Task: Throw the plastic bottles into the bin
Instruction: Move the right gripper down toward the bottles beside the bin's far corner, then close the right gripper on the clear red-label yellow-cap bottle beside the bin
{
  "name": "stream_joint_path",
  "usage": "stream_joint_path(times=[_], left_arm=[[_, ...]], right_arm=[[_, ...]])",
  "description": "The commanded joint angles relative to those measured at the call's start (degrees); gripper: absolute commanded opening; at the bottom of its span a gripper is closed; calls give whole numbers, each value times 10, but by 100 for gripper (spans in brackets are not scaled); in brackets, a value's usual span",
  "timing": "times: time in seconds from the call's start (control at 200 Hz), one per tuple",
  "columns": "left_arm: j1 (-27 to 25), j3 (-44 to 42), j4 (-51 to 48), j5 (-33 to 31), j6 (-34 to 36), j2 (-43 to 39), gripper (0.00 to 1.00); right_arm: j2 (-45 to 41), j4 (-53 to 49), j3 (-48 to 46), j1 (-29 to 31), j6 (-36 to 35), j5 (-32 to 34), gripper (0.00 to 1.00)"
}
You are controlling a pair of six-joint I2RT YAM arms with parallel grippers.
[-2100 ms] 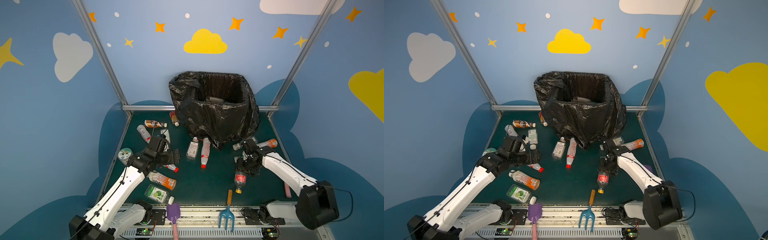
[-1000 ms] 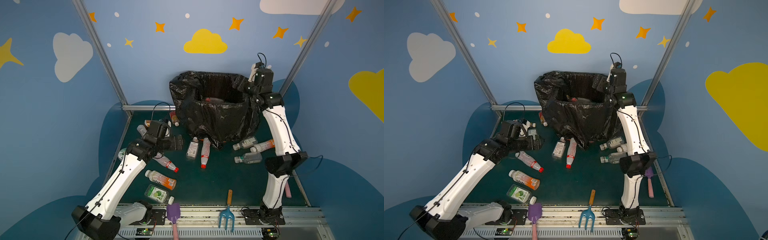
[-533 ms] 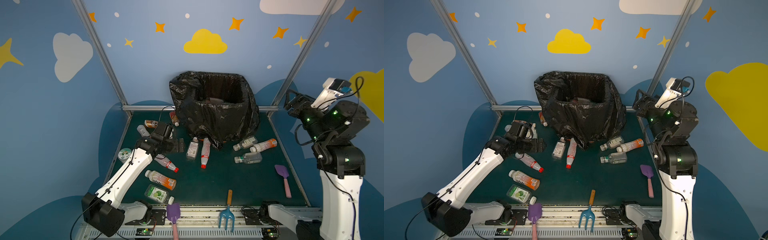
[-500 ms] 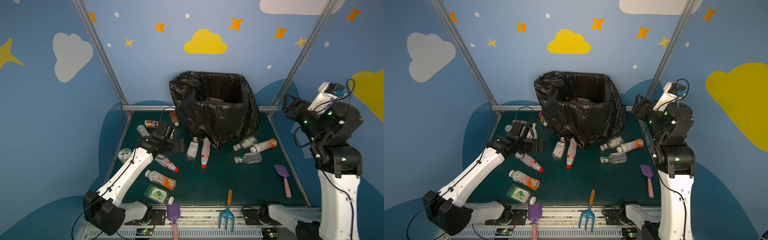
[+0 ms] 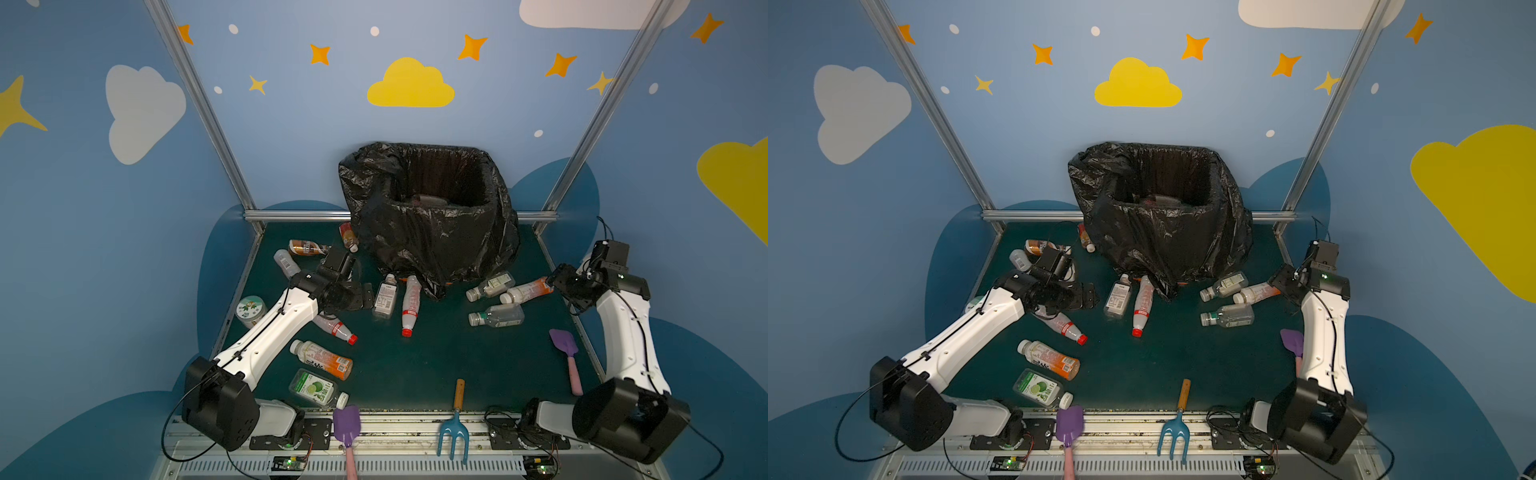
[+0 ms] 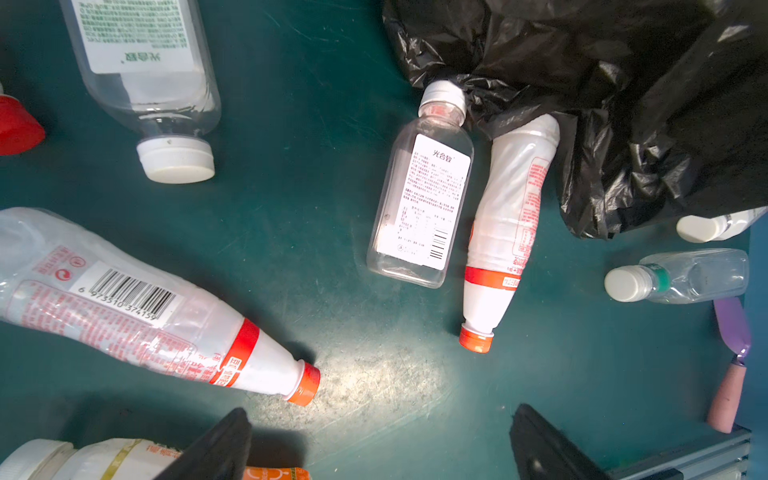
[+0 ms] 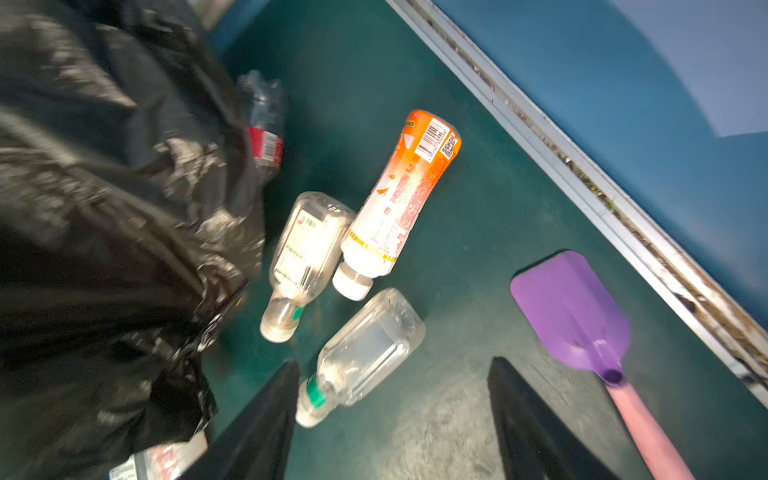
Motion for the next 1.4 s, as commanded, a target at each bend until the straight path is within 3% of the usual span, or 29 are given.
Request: stream_joint_path(times=[0.0,0.3,0.666,1.111,1.397], left_arm=[[-1,14,-8,-16,-1,-8,98],[0,-7,8,-44,-22,-25,98],[5,18,-7,-71,-22,-2,98],[38,36,-43,-77,0,-8,98],[60,44,-38,-60,9,1,98]], right_arm=[[71,41,32,-7,6,-26,73],[295,9,229,6,-4,-21,73],[499,-51,493,102,5,-51,78],[567,82,513,140,84,-191,83],[595,-27,589,165,40,-11,84]])
